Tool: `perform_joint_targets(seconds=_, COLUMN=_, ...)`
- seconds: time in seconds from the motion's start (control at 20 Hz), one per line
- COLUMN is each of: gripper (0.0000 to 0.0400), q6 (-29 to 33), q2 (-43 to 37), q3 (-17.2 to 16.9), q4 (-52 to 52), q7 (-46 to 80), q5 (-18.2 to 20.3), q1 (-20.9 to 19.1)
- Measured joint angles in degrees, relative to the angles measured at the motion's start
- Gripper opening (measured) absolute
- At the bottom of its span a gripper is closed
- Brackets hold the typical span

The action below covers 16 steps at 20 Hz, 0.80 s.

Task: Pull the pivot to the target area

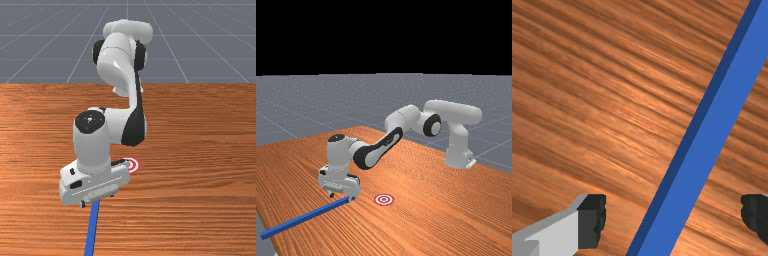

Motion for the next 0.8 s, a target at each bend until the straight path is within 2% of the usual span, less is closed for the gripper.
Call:
perform_joint_targets(seconds=0.25, gripper=0.04, q6=-0.9, q2=1.93, q3=0.08, q4=2.8, q7=0.03, q5=0.0, q1=-0.25)
perform_joint_targets(seconds=0.3, gripper=0.04, q6=8.89, q2=-2.79, q3=0.32, q4=-7.92, q7=-0.53, q5=0.48, q1=-0.03)
perform_joint_targets(seconds=0.35, gripper=0.04, q6=10.41, q2=-2.57, q3=0.39, q4=-8.5, q7=-0.61, q5=0.56, q1=-0.05)
perform_joint_targets(seconds=0.45, gripper=0.04, q6=9.89, q2=-1.32, q3=0.36, q4=-7.15, q7=-0.5, q5=0.5, q1=-0.07)
perform_joint_targets(seconds=0.5, gripper=0.04, q6=0.96, q2=2.77, q3=0.12, q4=2.3, q7=0.01, q5=0.06, q1=-0.26)
perform_joint_targets(seconds=0.8, gripper=0.04, q6=0.96, q2=2.77, q3=0.12, q4=2.3, q7=0.01, q5=0.06, q1=-0.26)
